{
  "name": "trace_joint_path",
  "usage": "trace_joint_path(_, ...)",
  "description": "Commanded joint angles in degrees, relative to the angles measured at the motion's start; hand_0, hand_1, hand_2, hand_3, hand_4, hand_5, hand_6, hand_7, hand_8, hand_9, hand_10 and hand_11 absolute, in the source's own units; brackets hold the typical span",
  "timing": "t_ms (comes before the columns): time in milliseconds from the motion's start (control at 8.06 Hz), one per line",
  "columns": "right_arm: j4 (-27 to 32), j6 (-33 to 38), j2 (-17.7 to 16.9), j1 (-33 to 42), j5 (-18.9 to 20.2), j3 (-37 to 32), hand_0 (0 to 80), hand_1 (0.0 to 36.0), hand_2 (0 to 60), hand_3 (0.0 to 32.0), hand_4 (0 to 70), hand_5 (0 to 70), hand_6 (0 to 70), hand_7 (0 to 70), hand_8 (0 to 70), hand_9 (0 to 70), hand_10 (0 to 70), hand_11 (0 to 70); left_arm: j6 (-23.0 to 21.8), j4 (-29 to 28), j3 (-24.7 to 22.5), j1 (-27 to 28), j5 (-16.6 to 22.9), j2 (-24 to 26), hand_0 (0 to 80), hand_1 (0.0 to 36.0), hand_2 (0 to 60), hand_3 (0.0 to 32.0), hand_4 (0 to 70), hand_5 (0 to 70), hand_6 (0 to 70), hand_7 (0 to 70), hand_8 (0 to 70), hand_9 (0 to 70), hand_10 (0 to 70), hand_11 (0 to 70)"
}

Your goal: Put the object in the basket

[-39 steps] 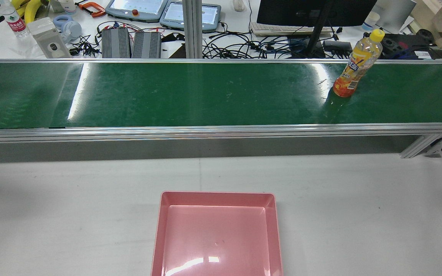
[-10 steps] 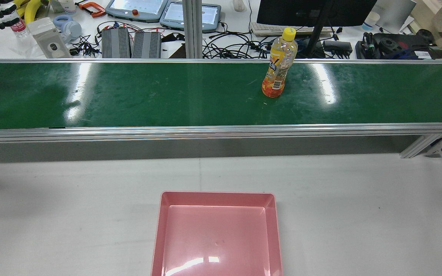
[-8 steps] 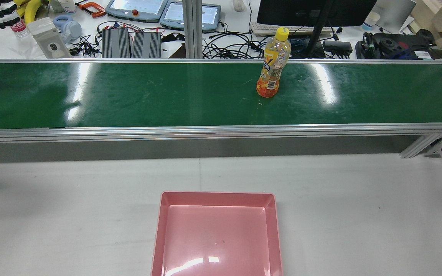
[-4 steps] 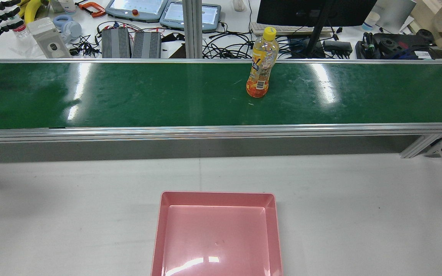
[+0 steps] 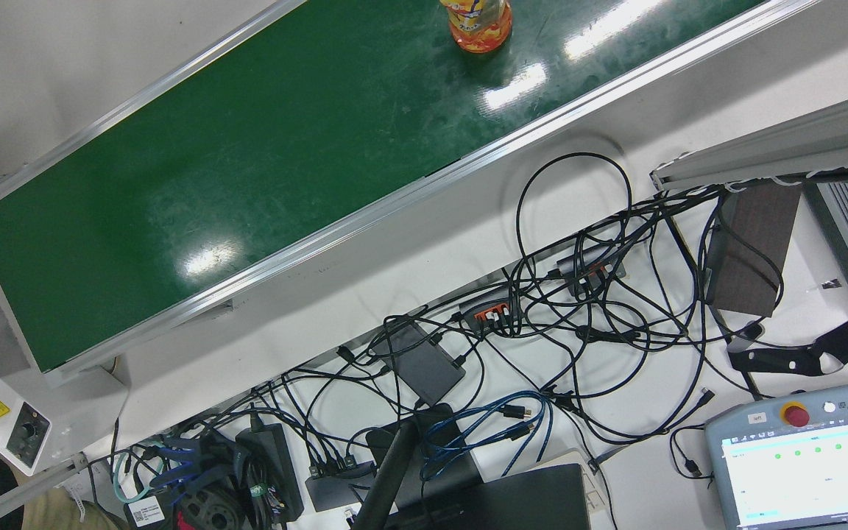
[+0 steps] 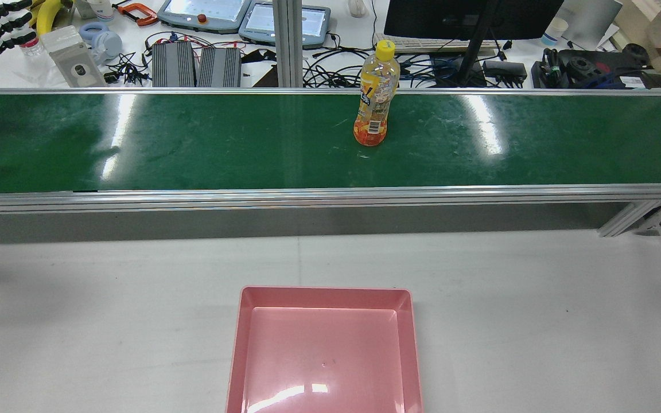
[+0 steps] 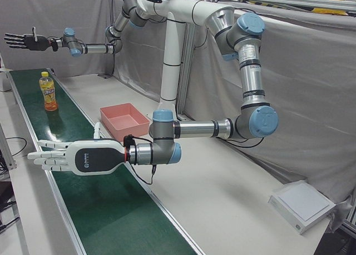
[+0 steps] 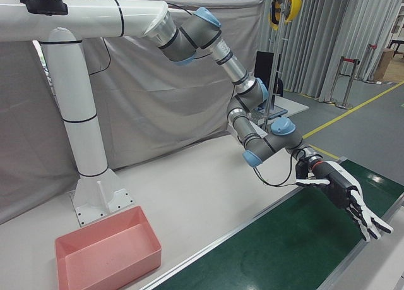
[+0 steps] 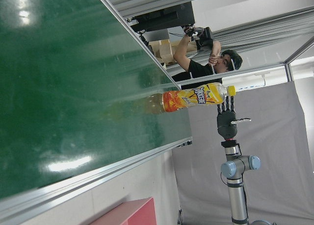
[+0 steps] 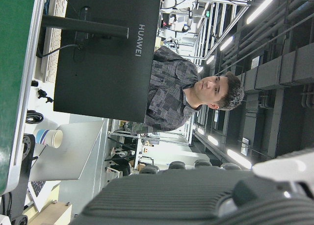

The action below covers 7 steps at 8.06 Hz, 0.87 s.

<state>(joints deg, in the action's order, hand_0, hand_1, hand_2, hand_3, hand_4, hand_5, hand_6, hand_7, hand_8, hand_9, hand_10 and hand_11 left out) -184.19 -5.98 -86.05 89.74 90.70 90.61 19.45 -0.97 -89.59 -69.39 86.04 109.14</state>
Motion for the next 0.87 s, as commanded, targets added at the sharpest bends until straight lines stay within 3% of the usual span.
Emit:
trace_joint_path(0,0.0,0.0,0.0,0.0,0.0,0.0,0.0,0.0,0.0,0.0,0.0,0.0,0.0,0.0,0.0,0.0,0.0,0.0,0.1,-0.1,1.5,0.0,0.0,0.7,49.2,5.9,0.0,0.0,16.8,9.8,0.0,0.0,4.4,8.6,8.2,12.8)
trace_joint_path(745,0.0,0.0,0.0,0.0,0.0,0.0,0.0,0.0,0.0,0.0,0.0,0.0,0.0,0.0,0.0,0.0,0.0,0.0,0.4,-1.0,3.3,0.0,-0.1,1.9,48.5,5.5,0.0,0.0,16.4,9.3,0.0,0.0,4.3,8.4,8.0,12.5)
